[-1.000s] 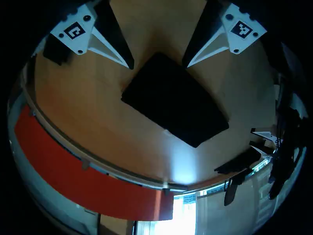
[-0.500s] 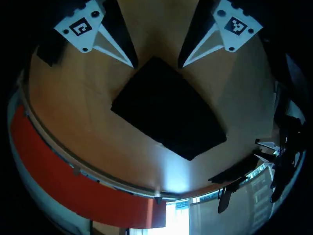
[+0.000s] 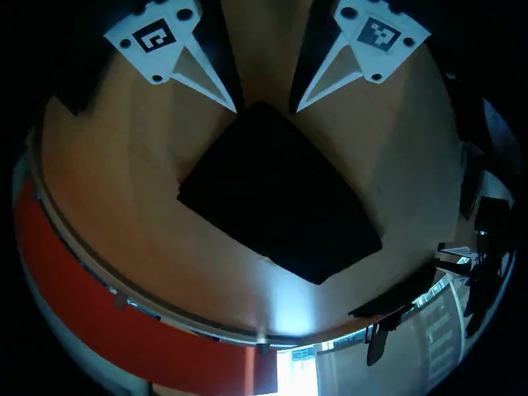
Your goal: Fold towel
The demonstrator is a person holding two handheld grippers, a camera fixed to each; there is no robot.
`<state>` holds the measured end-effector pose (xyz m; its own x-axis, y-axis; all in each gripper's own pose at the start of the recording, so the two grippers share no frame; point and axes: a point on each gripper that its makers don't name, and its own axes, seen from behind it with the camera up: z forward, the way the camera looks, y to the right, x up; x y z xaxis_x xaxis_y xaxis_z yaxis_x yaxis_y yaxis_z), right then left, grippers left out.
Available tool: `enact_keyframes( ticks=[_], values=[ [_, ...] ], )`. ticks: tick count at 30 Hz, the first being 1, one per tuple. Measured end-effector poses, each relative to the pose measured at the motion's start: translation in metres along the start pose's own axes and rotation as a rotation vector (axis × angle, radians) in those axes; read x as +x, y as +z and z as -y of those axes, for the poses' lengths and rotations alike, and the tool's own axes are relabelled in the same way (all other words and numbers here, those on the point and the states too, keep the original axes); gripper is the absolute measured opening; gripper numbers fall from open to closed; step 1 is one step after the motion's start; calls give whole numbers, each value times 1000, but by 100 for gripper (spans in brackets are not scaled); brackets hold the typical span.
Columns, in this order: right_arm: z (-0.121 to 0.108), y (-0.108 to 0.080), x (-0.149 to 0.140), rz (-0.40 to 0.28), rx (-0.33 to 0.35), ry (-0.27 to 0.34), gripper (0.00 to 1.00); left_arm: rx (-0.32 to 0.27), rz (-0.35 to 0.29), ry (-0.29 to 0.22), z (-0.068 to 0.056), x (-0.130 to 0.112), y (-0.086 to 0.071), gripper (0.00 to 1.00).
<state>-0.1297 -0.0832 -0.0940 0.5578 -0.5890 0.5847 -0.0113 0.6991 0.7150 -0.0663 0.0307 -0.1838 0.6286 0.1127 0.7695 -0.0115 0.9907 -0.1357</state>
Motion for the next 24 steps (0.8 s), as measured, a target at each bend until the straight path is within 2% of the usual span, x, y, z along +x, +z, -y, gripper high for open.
enact_keyframes(
  ticks=[5,12,24],
  values=[
    [-1,-1,2,0,5,-9,31,6,1,-9,3,-3,-3,95],
    [-2,-3,2,13,15,-7,5,14,1,-19,6,-6,-6,95],
    [-4,-14,33,-30,-20,-46,3,13,-6,-28,6,-4,-7,95]
  ],
)
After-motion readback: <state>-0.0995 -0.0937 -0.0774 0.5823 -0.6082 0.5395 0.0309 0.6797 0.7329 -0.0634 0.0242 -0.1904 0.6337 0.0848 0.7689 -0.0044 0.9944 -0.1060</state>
